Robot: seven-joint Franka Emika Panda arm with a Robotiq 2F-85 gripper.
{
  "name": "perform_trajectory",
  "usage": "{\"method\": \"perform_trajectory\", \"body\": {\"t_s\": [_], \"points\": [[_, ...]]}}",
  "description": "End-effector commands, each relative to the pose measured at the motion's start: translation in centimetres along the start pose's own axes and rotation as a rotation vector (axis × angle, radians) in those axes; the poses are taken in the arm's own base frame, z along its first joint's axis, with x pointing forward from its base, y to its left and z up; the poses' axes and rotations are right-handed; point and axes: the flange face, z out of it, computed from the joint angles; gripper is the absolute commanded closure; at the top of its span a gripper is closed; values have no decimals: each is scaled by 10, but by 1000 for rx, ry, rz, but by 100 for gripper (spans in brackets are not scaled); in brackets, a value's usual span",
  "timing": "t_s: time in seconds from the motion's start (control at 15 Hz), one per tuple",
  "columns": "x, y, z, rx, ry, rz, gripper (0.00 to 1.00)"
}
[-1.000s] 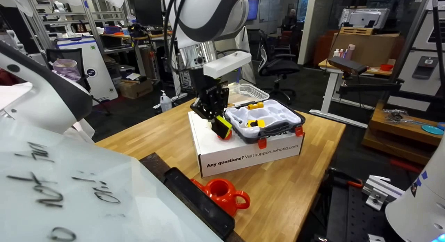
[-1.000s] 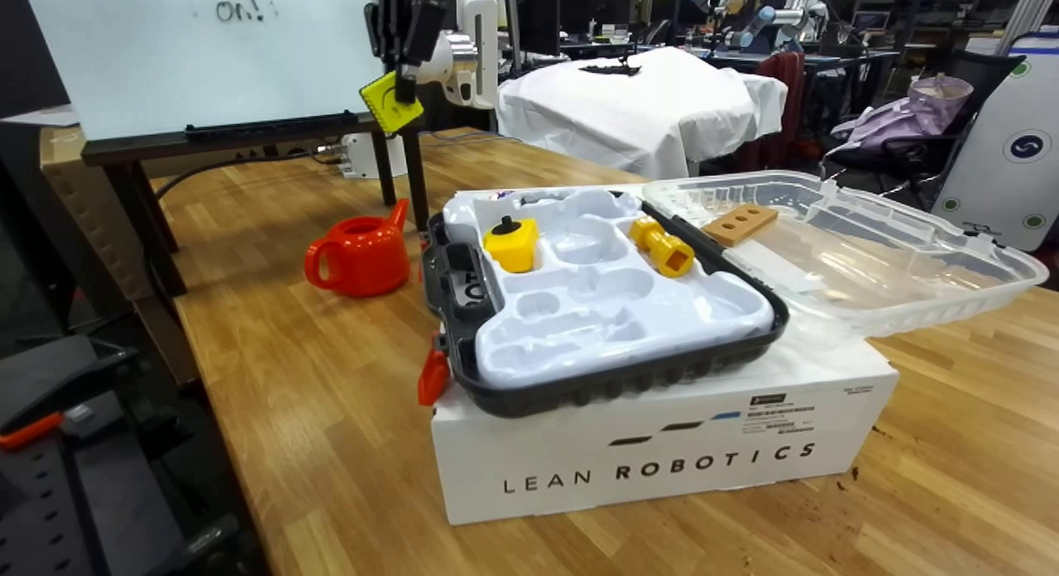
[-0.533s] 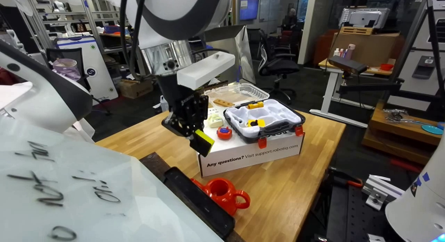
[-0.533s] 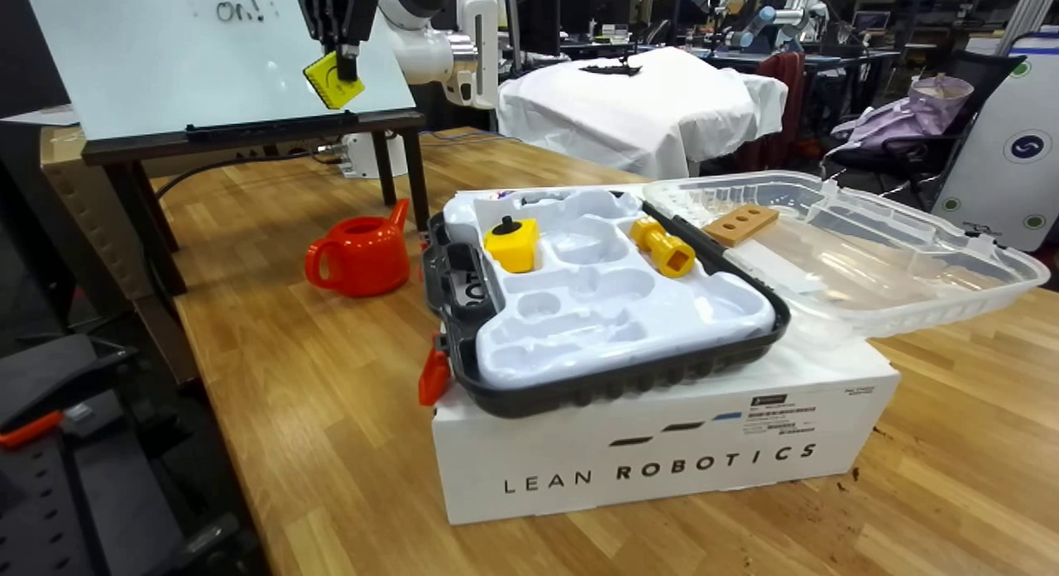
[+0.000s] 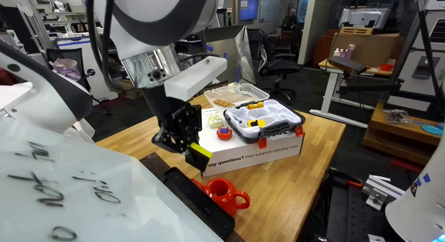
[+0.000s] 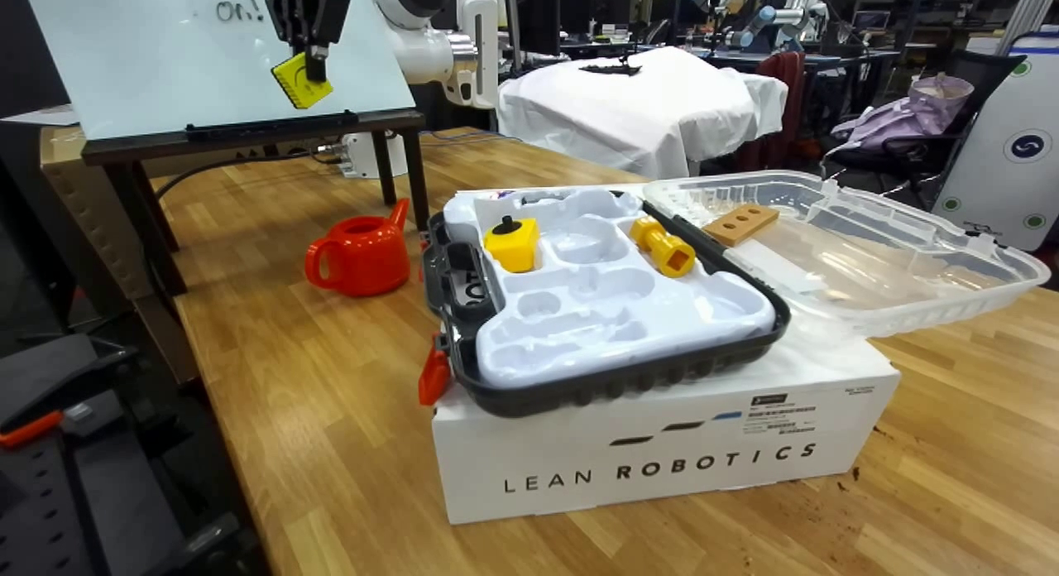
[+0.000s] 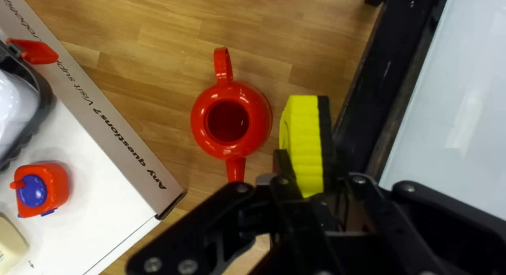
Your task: Remove the black and yellow eraser from the black and white case and place it on the whiteboard stand
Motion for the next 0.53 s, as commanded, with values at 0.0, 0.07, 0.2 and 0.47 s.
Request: {"method": "perform_trajectory", "body": {"t_s": [0.0,0.07,0.2,0.47], "points": [[1,-14,1,-1,-68,-31,94],[0,-19,2,-2,-76,-38,94],[-2,-29,2,-6,-96,-53,94],[-2,-43,3,-11,-116,-71,94]]}}
